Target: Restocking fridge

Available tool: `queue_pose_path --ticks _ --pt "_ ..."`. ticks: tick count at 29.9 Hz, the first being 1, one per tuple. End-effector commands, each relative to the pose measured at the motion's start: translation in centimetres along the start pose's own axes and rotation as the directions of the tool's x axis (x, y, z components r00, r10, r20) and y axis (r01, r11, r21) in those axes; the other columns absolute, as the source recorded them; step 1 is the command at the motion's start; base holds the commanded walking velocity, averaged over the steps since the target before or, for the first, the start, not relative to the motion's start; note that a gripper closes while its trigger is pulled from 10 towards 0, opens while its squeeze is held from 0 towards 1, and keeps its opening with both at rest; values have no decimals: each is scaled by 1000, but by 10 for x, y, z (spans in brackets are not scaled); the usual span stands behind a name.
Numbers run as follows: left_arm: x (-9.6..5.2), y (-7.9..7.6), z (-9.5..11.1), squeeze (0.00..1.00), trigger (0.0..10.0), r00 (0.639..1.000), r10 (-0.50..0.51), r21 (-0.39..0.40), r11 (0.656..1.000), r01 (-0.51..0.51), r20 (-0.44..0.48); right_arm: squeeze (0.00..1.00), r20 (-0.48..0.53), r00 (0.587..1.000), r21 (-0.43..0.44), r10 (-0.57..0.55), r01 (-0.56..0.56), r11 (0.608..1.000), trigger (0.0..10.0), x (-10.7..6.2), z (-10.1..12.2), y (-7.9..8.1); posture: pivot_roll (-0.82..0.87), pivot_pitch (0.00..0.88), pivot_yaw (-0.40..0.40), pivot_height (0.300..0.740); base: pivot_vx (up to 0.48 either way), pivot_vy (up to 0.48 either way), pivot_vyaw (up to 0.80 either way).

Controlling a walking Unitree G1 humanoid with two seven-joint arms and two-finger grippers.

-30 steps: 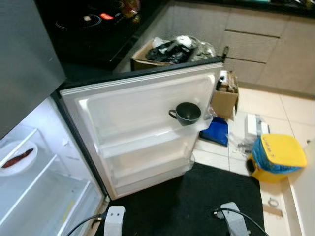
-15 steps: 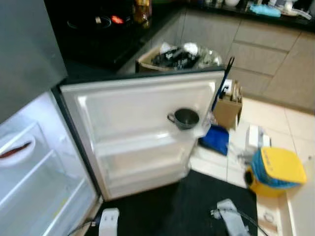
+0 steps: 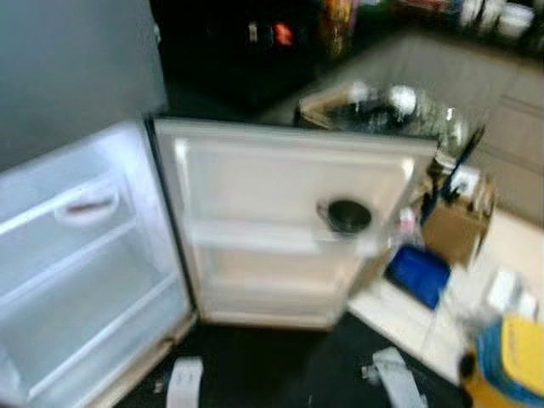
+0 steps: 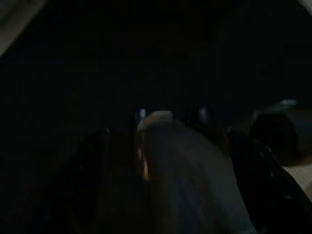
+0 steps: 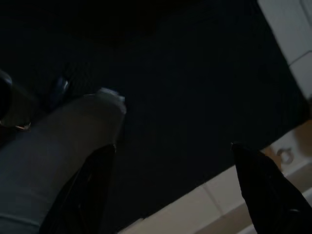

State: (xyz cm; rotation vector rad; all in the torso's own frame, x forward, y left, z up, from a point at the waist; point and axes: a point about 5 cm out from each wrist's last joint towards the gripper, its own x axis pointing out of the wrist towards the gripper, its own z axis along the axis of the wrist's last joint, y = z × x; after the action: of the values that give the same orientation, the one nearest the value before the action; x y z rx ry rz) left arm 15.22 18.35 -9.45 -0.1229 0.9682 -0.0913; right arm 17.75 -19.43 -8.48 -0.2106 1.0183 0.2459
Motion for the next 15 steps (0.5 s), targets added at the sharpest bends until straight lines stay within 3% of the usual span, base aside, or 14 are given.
queue_pose_path --ticks 1,15 --pt "-1 0 -7 0 10000 1000 -3 9 1000 3 -27 0 -14 1000 12 -13 13 1000 10000 -2 -6 -4 0 82 -69 740 0 -442 769" --pt "0 -1 -5 0 10000 999 -16 30 999 17 -30 0 -18 999 12 -26 27 1000 10000 -3 -8 -6 -2 65 -67 740 0 -442 770"
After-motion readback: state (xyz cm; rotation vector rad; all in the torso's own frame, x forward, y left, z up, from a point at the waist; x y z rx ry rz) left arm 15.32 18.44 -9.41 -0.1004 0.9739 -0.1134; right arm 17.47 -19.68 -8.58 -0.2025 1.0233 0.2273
